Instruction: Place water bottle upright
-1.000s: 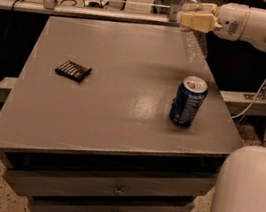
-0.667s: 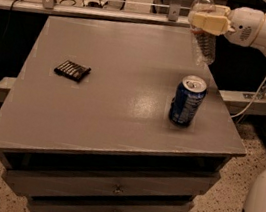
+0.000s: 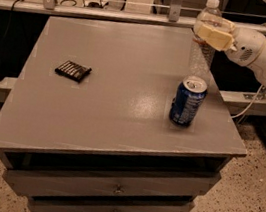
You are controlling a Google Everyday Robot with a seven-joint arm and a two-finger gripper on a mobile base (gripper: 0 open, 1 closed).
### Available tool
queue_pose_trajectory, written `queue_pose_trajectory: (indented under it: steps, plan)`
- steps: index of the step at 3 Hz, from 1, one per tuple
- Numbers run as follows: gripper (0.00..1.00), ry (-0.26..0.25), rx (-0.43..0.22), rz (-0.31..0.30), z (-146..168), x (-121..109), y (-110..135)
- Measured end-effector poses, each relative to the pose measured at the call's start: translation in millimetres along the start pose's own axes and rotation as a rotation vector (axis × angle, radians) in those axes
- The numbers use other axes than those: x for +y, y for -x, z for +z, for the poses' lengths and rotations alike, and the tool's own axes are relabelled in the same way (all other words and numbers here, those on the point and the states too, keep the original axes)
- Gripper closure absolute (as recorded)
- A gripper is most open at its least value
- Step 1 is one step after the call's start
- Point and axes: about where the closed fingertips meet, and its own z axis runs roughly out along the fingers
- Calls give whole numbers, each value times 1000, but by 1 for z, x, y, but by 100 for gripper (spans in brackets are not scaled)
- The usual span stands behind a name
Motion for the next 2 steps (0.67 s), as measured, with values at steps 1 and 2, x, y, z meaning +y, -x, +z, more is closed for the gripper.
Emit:
queue_pose_trajectory:
  steps: [1,2]
  plan:
    - [100,-14,-90,-8,-19,1,-4]
    - [100,-31,-189,9,-35,2,-9]
